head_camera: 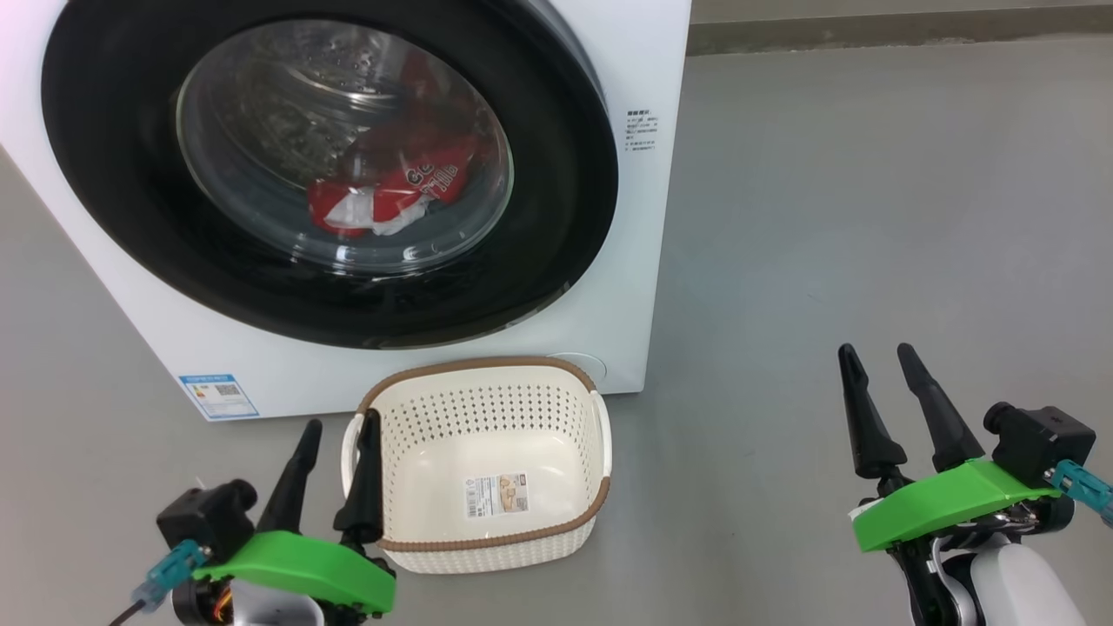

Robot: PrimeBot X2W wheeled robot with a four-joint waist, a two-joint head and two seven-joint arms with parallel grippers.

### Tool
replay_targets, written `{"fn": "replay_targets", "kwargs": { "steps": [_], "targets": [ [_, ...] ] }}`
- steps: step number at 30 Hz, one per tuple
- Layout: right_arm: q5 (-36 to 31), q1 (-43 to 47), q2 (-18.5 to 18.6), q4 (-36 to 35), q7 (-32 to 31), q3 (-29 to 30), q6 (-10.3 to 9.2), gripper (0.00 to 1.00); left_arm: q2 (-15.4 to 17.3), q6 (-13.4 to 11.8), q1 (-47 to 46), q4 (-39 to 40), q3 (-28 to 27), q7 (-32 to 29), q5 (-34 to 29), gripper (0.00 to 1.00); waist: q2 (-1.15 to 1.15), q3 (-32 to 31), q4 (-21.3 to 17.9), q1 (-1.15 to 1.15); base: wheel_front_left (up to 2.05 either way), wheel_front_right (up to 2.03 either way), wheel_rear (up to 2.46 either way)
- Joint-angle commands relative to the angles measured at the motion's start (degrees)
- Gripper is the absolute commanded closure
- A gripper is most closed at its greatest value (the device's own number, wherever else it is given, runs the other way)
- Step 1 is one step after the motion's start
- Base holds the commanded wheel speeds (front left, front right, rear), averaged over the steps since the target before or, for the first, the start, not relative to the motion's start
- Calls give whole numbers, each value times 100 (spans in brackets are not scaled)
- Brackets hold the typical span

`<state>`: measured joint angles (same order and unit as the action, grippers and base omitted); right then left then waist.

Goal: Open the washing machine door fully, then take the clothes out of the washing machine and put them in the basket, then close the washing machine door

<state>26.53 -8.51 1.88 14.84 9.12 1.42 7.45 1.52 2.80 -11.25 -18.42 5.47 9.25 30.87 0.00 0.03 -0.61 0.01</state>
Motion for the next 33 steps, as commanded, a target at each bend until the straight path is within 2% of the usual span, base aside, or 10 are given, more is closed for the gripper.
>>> {"fn": "replay_targets", "kwargs": {
  "steps": [1, 28, 33],
  "targets": [
    [-227, -316, 62, -197, 96, -112, 3, 0, 97, -53, -299, 166, -94, 81, -235, 0, 0, -5, 1, 0, 0, 0, 0],
    [-2012, -615, 97, -56, 551, -309, 3, 0, 133, -189, -593, 204, 34, 539, -1889, 0, 0, 32, 17, 0, 0, 0, 0],
    [-2144, -633, 99, -14, 587, -292, 3, 0, 136, -193, -611, 153, 46, 575, -1910, 0, 0, 16, 22, 0, 0, 0, 0]
  ]
}}
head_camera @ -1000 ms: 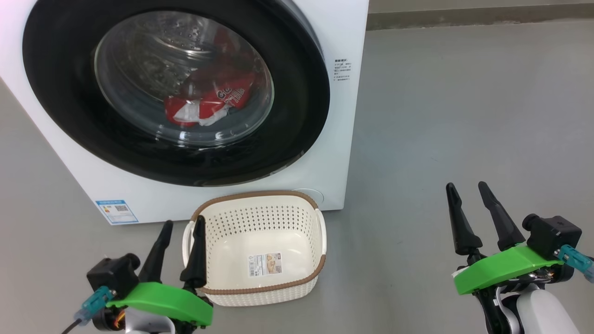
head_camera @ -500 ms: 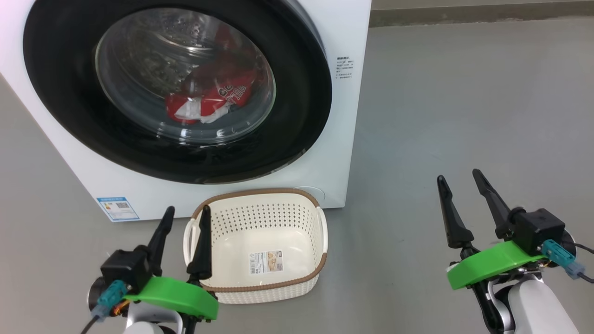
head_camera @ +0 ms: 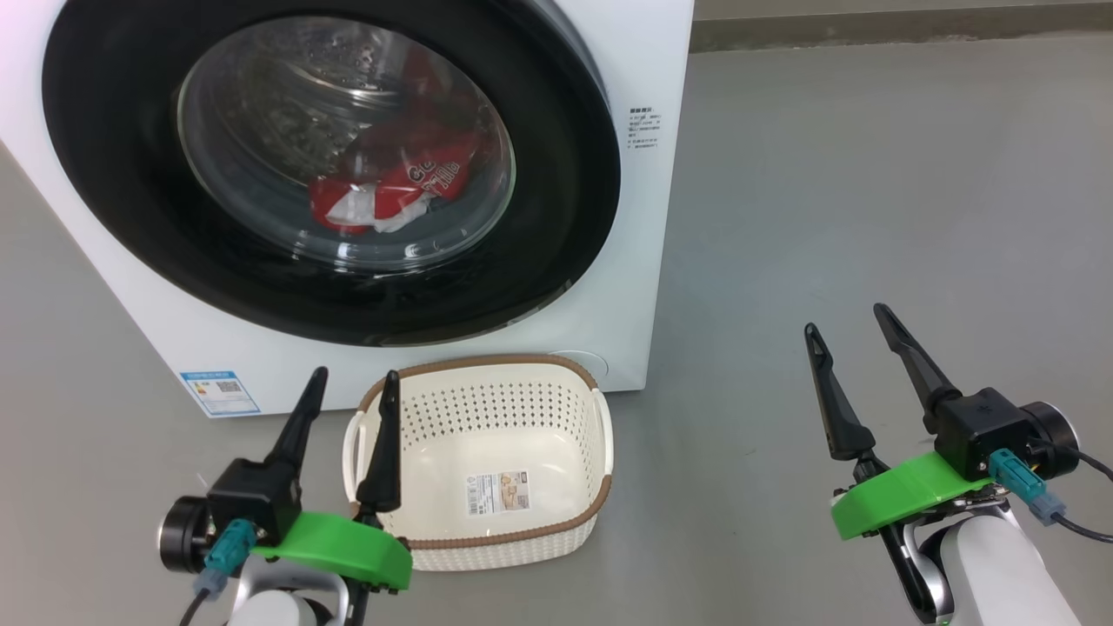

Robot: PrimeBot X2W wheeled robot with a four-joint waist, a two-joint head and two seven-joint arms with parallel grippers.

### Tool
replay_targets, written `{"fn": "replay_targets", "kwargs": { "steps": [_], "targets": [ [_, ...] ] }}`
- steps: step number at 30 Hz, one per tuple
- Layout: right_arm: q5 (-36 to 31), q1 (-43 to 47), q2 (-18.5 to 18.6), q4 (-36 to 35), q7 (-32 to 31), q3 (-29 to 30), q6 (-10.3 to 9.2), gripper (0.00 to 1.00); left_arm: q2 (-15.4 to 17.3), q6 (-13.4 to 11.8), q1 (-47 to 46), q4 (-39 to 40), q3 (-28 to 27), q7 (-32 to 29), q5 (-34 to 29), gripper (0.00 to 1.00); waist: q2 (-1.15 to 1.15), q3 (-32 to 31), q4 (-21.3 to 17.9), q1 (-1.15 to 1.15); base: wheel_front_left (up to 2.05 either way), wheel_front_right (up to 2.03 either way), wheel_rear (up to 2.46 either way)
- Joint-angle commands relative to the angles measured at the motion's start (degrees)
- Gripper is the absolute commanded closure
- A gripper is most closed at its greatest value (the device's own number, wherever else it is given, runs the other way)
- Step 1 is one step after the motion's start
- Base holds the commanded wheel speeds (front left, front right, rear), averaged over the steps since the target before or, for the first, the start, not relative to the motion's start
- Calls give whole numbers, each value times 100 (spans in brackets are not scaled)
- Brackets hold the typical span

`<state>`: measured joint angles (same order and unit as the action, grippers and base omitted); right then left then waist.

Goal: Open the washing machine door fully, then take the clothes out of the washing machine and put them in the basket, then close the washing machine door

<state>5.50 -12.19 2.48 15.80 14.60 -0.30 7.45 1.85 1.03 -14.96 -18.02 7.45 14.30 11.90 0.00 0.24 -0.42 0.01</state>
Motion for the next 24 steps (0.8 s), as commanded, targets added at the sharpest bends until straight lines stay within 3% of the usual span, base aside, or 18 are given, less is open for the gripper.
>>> {"fn": "replay_targets", "kwargs": {
  "steps": [1, 24],
  "targets": [
    [-31, -266, 40, -96, 40, -116, 3, 0, 103, -13, -240, 99, -150, 70, 10, 0, 0, -8, 5, 0, 0, 0, 0],
    [229, -446, 40, 182, 40, -43, 3, 0, 103, -48, -325, 179, -101, 70, 335, 0, 0, 220, 111, 0, 0, 0, 0]
  ]
}}
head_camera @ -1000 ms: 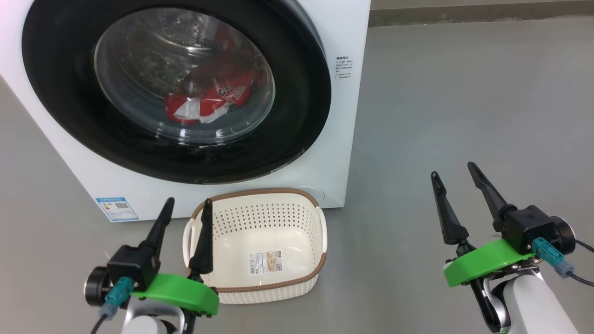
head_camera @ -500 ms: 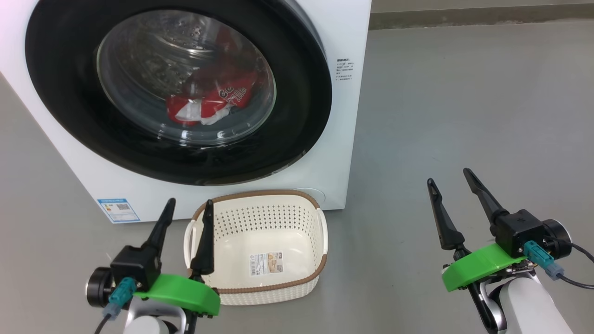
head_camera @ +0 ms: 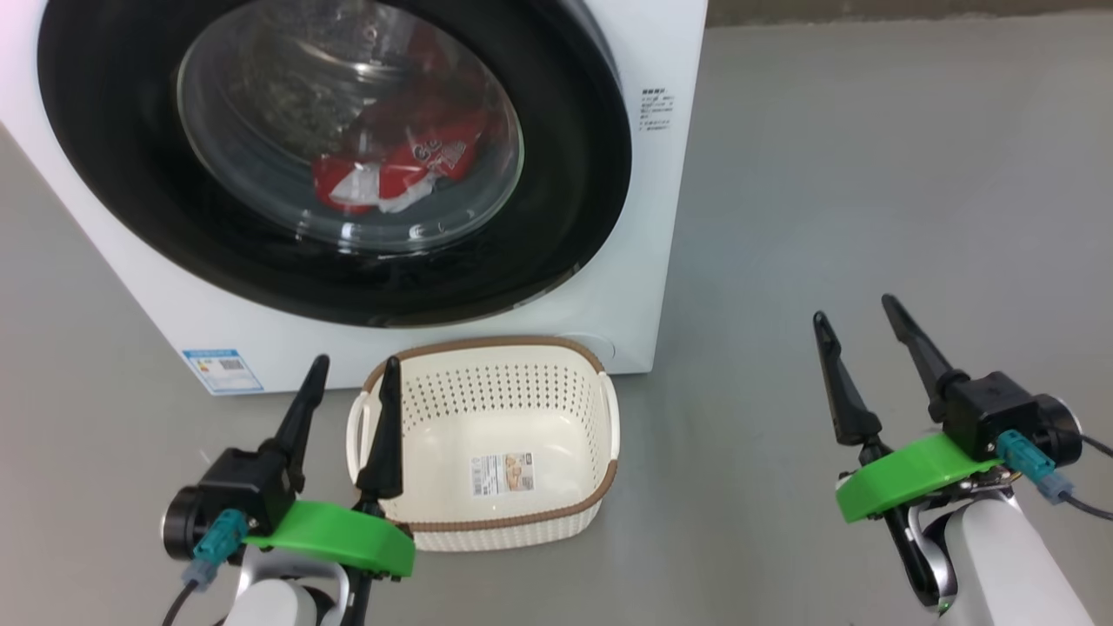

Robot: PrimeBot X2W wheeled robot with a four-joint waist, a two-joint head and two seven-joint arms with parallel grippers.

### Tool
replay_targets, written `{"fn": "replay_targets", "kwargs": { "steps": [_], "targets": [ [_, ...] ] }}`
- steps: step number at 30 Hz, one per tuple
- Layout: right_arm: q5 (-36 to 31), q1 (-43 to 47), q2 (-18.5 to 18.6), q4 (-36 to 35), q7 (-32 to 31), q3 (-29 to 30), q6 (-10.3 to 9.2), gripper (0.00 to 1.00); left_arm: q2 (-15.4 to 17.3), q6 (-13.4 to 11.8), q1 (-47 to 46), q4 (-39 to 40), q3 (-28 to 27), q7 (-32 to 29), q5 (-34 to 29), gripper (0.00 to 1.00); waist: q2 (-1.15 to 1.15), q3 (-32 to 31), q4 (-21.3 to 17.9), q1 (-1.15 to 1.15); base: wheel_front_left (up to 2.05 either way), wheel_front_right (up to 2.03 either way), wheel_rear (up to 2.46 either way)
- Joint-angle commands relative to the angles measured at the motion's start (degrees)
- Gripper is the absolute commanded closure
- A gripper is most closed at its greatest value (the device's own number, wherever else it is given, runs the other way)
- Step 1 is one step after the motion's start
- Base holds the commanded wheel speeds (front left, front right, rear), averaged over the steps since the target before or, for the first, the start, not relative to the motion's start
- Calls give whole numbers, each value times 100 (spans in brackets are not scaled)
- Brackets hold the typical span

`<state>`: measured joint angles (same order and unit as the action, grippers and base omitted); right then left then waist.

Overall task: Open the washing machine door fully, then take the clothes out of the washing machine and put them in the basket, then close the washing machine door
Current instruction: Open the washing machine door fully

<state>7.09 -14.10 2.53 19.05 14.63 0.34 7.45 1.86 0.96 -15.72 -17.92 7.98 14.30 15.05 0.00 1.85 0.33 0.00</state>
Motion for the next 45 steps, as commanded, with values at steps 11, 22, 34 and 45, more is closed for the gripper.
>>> {"fn": "replay_targets", "kwargs": {
  "steps": [11, 22, 34, 45],
  "targets": [
    [367, -696, 35, 50, 37, 61, 3, 100, 102, -68, -345, 767, -84, 70, 39, 0, 0, 555, 209, 0, 0, 0, 0],
    [2833, -1875, 35, 623, -30, -348, 3, 100, 102, -10, -514, 1266, -105, 70, -47, 0, 0, 1267, 328, 0, 0, 0, 0],
    [5101, -2989, 36, 677, -1136, -486, 3, 100, 102, 21, -681, 1725, -156, 70, -38, 0, 0, 1940, 406, 0, 0, 0, 0],
    [6375, -3900, 78, 908, -2322, -98, 3, 100, 102, 101, -729, 2001, -154, 70, -10, 0, 0, 2371, 585, 0, 0, 0, 0]
  ]
}}
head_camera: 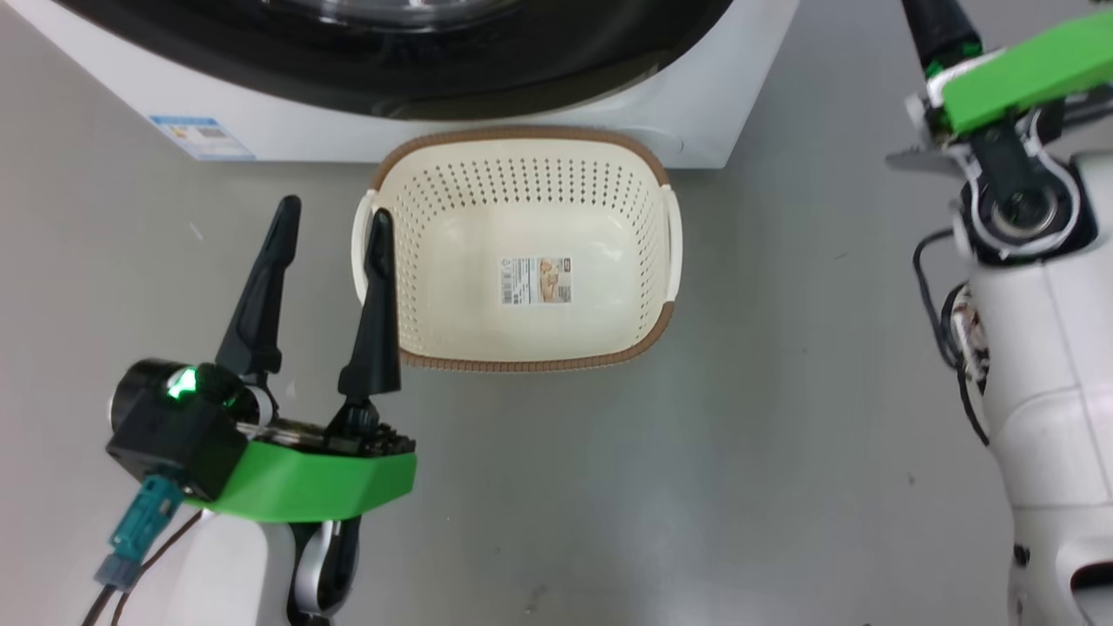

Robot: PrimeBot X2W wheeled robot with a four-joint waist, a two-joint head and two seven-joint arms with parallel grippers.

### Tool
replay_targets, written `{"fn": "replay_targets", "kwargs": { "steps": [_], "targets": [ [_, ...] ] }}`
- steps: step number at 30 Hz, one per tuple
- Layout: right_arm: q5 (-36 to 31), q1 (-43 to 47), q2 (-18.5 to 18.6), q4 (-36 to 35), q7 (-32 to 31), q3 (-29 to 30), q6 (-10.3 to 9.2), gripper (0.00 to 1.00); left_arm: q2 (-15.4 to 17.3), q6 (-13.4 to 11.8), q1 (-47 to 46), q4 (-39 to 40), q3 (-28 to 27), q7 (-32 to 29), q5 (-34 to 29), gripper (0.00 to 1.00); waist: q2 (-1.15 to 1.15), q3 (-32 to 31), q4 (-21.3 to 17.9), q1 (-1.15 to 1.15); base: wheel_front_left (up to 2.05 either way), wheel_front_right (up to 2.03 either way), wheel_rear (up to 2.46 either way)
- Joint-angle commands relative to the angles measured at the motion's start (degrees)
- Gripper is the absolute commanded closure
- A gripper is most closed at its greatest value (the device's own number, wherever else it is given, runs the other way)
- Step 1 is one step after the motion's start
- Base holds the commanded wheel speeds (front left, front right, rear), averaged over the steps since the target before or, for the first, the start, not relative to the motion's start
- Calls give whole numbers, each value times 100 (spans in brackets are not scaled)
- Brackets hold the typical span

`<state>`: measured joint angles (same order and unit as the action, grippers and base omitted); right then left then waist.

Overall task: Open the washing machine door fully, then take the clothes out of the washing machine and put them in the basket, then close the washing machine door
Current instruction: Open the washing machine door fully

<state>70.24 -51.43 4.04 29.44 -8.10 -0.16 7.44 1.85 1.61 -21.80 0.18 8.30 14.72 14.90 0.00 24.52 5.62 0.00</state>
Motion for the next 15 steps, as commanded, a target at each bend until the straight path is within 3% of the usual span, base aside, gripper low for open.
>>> {"fn": "replay_targets", "kwargs": {
  "steps": [1, 15],
  "targets": [
    [147, -267, -75, -79, -138, -19, 5, 100, 103, 37, -126, 214, -181, 28, 2, 0, 0, 144, 63, 0, 0, 0, 0],
    [815, -1527, -68, 493, -1389, 134, 5, 100, 103, 153, -384, 198, -169, 28, -5, 0, 0, 758, 260, 0, 0, 0, 0]
  ]
}}
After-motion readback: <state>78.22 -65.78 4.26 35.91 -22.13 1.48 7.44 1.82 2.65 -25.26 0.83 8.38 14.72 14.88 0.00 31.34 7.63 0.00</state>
